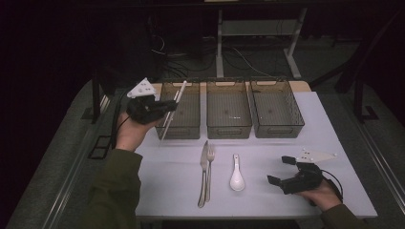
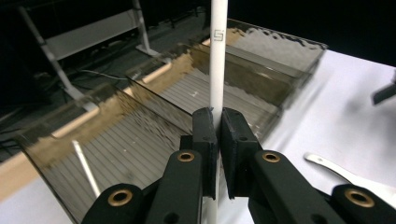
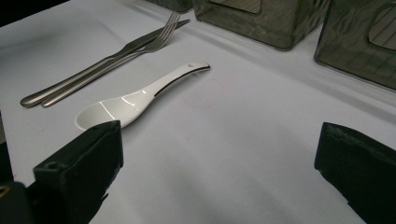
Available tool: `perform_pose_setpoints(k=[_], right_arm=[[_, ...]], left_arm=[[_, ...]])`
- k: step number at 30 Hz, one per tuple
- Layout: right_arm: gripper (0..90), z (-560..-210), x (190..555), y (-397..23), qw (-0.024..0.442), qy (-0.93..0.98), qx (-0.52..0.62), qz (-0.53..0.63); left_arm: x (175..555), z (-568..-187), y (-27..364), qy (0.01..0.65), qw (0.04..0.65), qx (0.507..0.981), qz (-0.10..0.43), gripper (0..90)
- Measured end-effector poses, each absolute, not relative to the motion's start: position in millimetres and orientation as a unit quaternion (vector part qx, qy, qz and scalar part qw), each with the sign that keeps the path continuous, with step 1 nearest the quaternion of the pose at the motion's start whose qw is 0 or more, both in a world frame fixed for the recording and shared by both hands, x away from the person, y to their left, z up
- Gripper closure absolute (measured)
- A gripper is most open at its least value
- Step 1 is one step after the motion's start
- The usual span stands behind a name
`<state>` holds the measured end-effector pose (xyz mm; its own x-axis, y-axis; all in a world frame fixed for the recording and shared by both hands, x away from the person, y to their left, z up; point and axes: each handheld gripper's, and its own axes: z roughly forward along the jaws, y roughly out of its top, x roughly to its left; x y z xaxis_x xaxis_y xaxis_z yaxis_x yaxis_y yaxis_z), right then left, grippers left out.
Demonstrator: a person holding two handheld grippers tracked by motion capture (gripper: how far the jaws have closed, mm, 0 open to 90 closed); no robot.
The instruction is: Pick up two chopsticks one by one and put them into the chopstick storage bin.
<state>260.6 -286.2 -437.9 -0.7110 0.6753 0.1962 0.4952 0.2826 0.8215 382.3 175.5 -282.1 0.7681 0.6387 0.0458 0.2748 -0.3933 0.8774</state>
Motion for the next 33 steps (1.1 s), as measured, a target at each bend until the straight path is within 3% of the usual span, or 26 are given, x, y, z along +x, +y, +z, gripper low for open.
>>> perform_pose_setpoints(k=[12, 33], right_arm=[[1.3, -436, 259, -288, 0.091, 0.790, 0.371, 0.479], [1.3, -436, 259, -288, 0.088, 0.791, 0.368, 0.481]], left_arm=[[437, -271, 164, 0.304, 0.468, 0.798, 0.227, 84.0], [470, -338, 164, 0.355, 0.402, 0.824, 0.183, 83.9]])
